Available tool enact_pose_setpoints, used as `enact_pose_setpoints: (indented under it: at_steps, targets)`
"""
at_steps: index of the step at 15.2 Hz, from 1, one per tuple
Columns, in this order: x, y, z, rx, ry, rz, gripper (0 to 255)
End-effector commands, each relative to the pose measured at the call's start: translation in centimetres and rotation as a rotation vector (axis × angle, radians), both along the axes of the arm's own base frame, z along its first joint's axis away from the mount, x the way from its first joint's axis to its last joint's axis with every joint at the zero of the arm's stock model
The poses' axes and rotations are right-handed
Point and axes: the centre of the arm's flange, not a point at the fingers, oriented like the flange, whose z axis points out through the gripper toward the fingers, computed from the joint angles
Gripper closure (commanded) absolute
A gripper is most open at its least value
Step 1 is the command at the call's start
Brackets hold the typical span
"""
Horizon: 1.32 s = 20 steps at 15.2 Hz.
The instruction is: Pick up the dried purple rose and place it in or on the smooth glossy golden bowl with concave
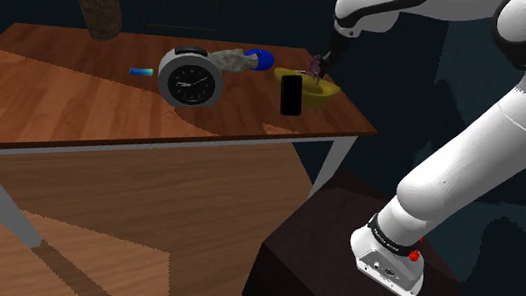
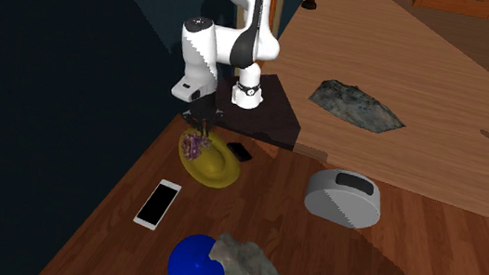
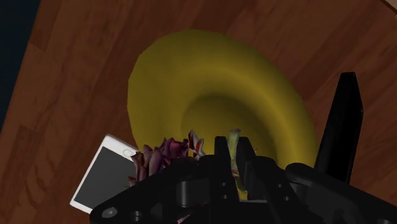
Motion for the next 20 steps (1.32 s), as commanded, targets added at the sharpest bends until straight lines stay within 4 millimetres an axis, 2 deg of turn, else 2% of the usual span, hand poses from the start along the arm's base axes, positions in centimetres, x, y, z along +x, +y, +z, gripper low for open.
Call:
enact_pose_setpoints:
  at_steps: [1, 9, 10, 15, 19, 20]
  targets:
    - [0.0, 0.1, -1.6, 0.001, 0.003, 0.001, 255]
    - [0.0, 0.1, -1.6, 0.001, 0.003, 0.001, 255]
    - [0.1, 0.2, -1.6, 0.001, 0.003, 0.001, 0]
    - [0.0, 0.1, -1.6, 0.001, 0.003, 0.001, 0]
    - [-0.7, 0.2, 3.4, 0.001, 0.003, 0.001, 0]
    - [-0.7, 0.2, 3.4, 0.001, 0.003, 0.001, 0]
